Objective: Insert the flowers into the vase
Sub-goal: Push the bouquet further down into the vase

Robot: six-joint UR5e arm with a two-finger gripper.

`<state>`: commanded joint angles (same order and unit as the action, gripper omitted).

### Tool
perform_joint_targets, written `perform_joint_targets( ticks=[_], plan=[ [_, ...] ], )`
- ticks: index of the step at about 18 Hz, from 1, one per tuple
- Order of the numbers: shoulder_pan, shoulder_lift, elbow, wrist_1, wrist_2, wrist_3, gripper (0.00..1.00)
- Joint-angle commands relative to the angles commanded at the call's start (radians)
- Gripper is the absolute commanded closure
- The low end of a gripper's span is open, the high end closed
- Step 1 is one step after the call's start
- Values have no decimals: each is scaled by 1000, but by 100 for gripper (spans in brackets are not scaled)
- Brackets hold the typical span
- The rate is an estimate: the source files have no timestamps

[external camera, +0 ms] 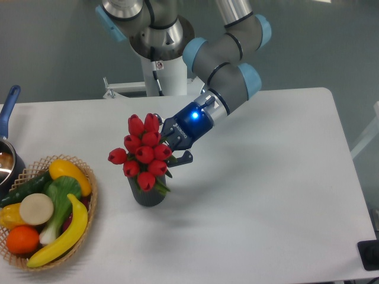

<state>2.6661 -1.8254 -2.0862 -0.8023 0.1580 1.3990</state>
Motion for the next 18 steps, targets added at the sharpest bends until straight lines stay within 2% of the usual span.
perform_joint_targets(
  ticks=[9,12,18],
  plan=[
    [0,-8,-3,0,2,0,62],
    [0,-5,-3,0,58,-5,61],
    [-2,-3,-3,0,77,-12,60]
  ],
)
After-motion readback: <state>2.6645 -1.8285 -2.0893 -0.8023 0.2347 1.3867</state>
